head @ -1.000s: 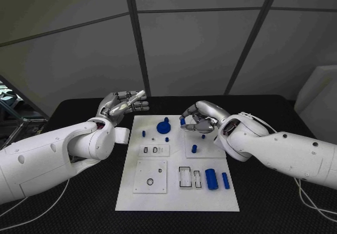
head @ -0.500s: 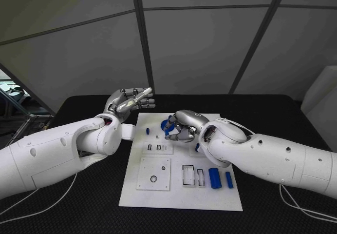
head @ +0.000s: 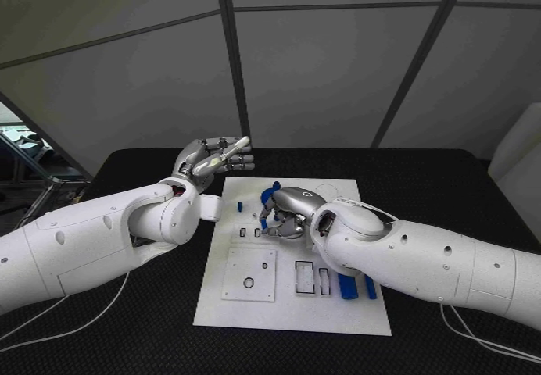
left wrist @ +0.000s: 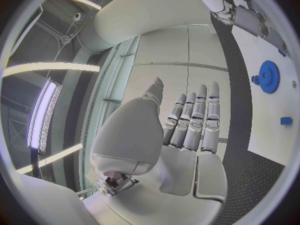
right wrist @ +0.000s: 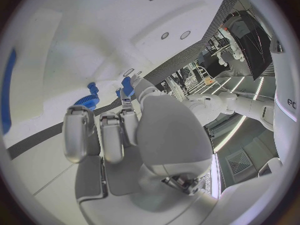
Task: Assemble the parts on the task board
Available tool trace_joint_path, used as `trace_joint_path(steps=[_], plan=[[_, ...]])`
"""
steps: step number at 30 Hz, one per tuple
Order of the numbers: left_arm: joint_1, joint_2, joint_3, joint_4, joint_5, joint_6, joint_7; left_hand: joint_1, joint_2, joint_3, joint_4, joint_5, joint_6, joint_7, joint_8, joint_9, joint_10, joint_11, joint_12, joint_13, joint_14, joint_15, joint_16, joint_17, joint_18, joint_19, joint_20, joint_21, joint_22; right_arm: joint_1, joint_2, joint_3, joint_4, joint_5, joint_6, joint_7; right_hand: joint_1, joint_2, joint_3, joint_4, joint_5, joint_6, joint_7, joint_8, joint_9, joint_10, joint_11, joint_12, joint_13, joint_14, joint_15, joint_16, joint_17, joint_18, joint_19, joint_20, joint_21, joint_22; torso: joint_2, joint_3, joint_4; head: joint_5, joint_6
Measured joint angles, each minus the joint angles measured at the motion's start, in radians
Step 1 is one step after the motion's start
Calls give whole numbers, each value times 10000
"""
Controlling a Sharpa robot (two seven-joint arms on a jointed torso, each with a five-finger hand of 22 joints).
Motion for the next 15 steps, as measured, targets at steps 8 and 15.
trace_joint_path(steps=[8,15], plan=[[0,-4,0,21,0,0,-12,0,0,0,0,0,0,0,0,0,0,0,0,0,0,0,0,-1,1,0,0,0,-1,-70,60,-7,-105,-276,211,-91,-64,-65,-7,7,57,-11,-11,1,2,0,0,0,0,0,0,0,-1,0,0,0,0,-1,0,-3,0,105,-62],[0,-15,0,24,0,0,-18,0,0,0,0,0,0,0,0,0,0,0,0,0,0,0,0,-1,1,0,0,0,-1,-88,59,-1,-120,-407,368,-122,-63,-67,-12,11,59,-15,-13,-2,3,0,0,-42,0,0,0,0,-1,1,0,0,0,-2,-3,-3,0,125,-94]])
